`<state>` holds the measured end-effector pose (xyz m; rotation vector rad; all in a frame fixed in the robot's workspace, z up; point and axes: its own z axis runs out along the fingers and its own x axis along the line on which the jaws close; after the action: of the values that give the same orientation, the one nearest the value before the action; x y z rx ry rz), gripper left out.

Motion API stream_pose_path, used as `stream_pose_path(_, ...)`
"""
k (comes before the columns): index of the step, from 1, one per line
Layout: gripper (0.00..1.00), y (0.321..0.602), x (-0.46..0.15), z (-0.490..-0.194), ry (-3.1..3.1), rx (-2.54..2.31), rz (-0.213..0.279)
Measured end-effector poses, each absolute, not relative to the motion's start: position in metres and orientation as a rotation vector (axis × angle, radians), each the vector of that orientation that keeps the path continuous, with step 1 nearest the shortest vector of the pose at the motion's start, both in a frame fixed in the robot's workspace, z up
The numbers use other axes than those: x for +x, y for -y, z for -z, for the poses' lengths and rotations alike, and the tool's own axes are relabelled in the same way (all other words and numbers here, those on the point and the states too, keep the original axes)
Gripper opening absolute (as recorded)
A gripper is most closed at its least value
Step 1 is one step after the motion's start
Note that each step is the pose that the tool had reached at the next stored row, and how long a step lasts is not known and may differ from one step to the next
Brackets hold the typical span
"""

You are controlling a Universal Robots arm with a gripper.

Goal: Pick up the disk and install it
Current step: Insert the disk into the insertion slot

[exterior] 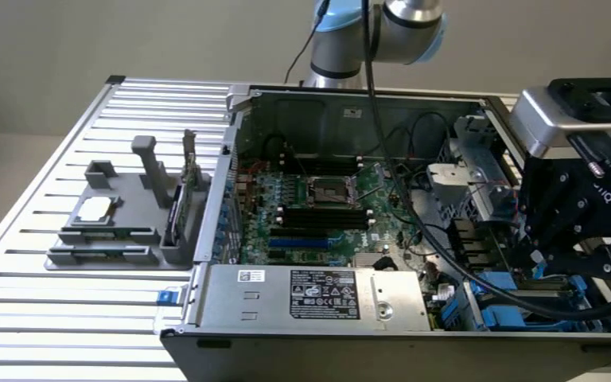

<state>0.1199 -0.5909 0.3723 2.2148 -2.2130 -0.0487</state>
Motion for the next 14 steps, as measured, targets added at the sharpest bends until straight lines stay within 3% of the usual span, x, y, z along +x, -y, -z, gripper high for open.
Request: stream_pose_path(14,0.13,0.587,0.120,-0.347,2.210,2.219,0.047)
